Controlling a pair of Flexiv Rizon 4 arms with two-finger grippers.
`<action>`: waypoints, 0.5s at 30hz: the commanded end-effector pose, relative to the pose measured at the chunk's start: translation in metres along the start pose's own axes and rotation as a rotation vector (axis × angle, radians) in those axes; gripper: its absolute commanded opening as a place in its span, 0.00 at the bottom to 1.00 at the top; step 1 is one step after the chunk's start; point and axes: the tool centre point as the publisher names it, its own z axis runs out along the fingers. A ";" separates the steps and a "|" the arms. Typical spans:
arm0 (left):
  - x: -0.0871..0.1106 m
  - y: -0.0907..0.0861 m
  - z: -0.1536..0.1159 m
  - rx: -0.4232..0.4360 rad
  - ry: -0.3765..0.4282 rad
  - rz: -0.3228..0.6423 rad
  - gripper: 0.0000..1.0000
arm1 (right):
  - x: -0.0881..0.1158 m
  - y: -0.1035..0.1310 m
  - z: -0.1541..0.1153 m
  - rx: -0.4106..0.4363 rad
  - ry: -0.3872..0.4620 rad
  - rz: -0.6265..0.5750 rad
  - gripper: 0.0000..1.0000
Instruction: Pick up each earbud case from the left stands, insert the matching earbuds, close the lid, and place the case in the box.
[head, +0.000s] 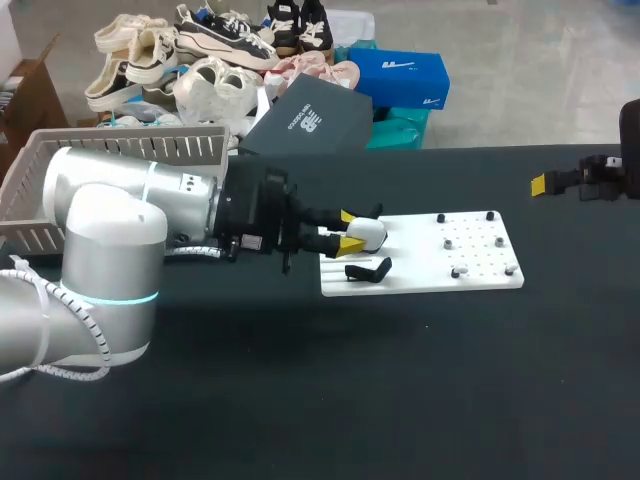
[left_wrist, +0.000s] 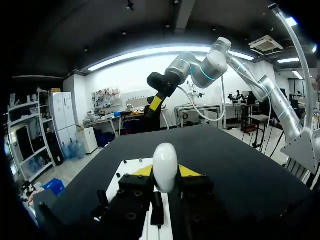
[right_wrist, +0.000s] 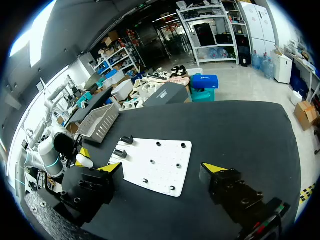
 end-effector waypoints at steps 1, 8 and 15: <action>-0.011 -0.007 -0.001 -0.006 -0.035 0.029 0.00 | 0.000 0.000 0.000 0.000 0.000 0.000 1.00; -0.030 -0.015 0.006 0.017 -0.091 0.067 0.00 | 0.000 0.000 0.000 0.000 0.000 0.000 1.00; -0.036 -0.021 0.010 0.029 -0.118 0.097 0.00 | 0.000 0.000 0.000 0.000 0.000 0.000 1.00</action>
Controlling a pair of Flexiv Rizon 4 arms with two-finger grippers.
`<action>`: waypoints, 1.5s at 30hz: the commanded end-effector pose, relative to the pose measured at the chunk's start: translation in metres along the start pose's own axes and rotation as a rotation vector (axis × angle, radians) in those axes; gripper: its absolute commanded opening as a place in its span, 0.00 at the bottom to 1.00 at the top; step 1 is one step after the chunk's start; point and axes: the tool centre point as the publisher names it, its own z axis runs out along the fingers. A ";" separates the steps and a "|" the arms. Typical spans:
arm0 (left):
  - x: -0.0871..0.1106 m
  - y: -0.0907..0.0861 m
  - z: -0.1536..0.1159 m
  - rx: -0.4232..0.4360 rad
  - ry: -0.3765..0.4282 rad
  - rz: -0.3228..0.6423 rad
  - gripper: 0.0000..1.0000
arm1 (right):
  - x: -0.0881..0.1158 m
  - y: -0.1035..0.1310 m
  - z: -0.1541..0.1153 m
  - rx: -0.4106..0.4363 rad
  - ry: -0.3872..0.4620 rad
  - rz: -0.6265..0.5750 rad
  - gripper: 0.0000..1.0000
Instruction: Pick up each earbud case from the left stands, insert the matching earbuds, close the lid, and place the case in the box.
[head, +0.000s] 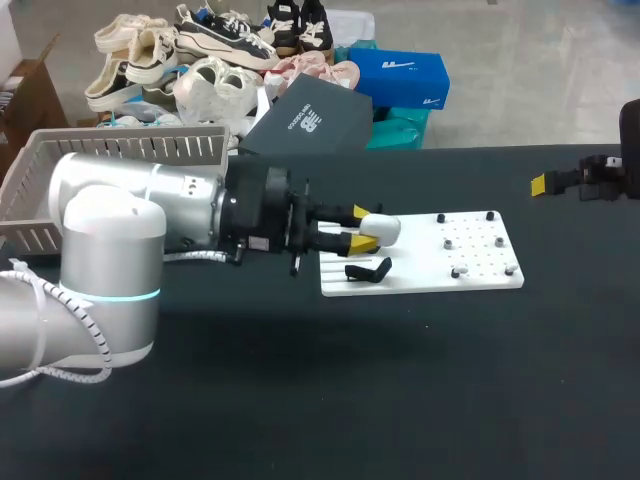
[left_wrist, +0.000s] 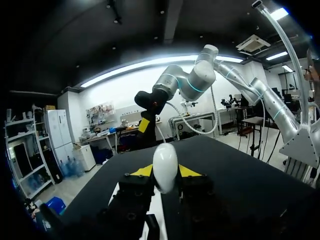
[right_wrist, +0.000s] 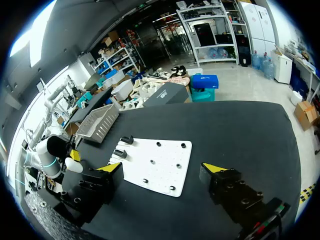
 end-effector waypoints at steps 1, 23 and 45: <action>0.000 -0.002 0.001 -0.009 -0.013 0.004 0.00 | 0.000 0.000 0.000 0.000 0.000 0.000 1.00; -0.003 -0.001 0.002 -0.012 -0.025 -0.005 0.00 | 0.000 0.000 0.000 0.000 0.000 0.000 1.00; 0.001 0.001 0.005 0.009 -0.056 -0.022 0.00 | 0.000 0.000 0.000 0.000 0.000 0.000 1.00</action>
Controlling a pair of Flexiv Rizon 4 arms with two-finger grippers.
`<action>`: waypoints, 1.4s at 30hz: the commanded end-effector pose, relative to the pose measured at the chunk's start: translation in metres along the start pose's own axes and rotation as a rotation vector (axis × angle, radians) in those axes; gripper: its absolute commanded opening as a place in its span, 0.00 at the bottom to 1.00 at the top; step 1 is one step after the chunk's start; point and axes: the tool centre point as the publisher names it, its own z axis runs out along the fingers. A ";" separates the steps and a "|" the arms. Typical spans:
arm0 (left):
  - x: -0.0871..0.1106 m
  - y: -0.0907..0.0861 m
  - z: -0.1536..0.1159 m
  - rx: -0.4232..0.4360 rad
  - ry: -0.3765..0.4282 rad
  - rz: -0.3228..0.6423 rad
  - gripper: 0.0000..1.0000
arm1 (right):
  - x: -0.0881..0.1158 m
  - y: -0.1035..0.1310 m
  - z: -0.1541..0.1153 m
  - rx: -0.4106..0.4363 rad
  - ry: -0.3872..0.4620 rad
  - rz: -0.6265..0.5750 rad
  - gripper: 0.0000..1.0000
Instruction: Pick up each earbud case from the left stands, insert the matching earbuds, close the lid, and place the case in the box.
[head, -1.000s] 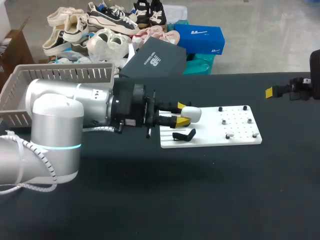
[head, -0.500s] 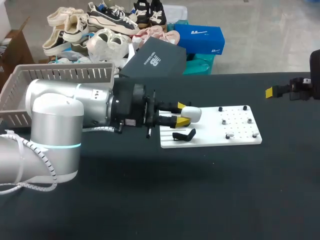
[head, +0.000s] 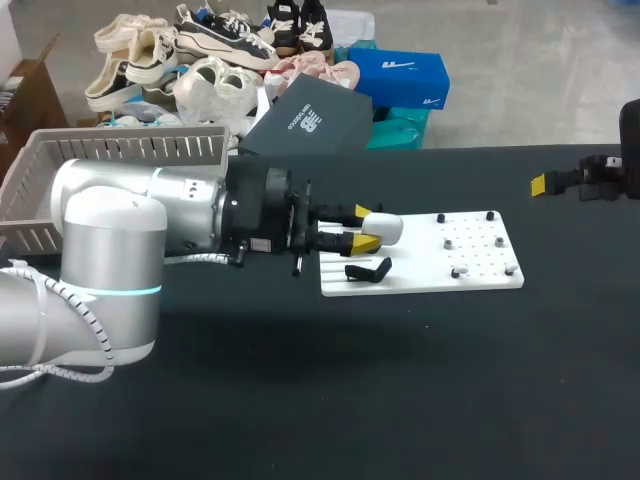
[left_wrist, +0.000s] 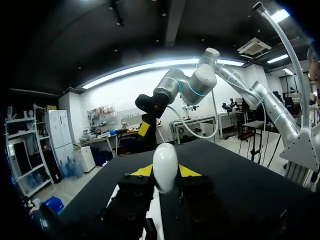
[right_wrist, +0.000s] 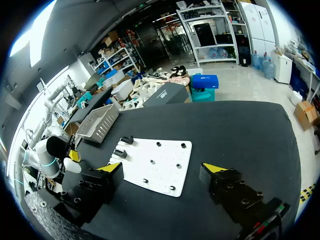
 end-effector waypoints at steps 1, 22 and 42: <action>0.007 0.003 0.004 0.018 -0.024 -0.005 0.00 | 0.000 0.000 0.000 0.000 0.000 0.000 1.00; 0.021 0.016 0.050 0.026 -0.088 -0.052 0.00 | 0.000 0.000 0.000 0.000 0.000 0.000 1.00; 0.030 -0.013 0.079 0.017 -0.058 -0.203 0.00 | 0.000 0.000 0.000 0.000 0.000 0.000 1.00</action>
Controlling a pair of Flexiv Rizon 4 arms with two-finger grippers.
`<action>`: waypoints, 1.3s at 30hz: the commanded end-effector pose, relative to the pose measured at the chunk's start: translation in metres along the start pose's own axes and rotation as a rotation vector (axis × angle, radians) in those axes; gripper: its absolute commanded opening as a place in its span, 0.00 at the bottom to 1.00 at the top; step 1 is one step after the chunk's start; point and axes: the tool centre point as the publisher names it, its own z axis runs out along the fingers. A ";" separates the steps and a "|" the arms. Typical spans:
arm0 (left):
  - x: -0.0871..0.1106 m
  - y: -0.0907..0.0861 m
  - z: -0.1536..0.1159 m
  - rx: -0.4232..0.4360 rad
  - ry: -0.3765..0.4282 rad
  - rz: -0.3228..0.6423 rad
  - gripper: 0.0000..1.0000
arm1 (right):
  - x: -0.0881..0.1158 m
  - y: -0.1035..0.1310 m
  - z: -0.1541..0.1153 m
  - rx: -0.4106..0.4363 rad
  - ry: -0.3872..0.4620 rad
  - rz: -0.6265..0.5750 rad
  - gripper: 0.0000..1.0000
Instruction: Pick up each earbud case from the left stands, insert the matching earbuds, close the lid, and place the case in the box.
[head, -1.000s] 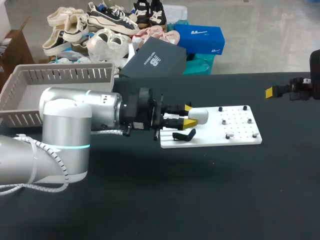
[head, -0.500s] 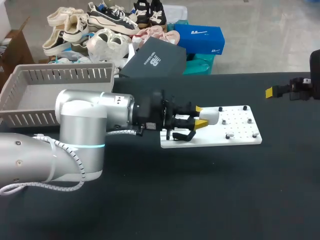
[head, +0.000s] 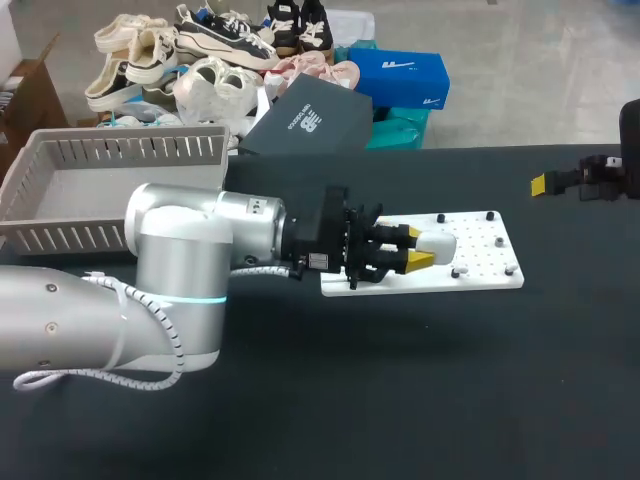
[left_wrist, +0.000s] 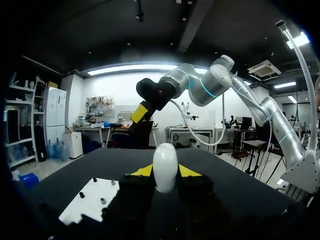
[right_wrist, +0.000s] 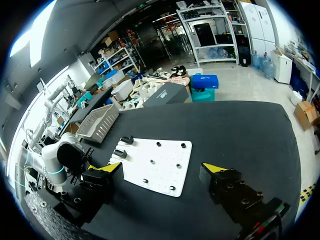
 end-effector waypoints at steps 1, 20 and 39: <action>0.007 -0.007 0.005 -0.031 -0.004 -0.003 0.00 | 0.000 0.000 0.000 0.000 0.000 0.000 1.00; 0.015 -0.001 -0.001 -0.060 -0.003 0.022 0.00 | 0.024 0.026 -0.013 -0.040 0.014 -0.141 1.00; 0.019 0.014 -0.009 -0.083 0.010 0.051 0.00 | 0.079 0.091 -0.039 -0.074 0.033 -0.313 1.00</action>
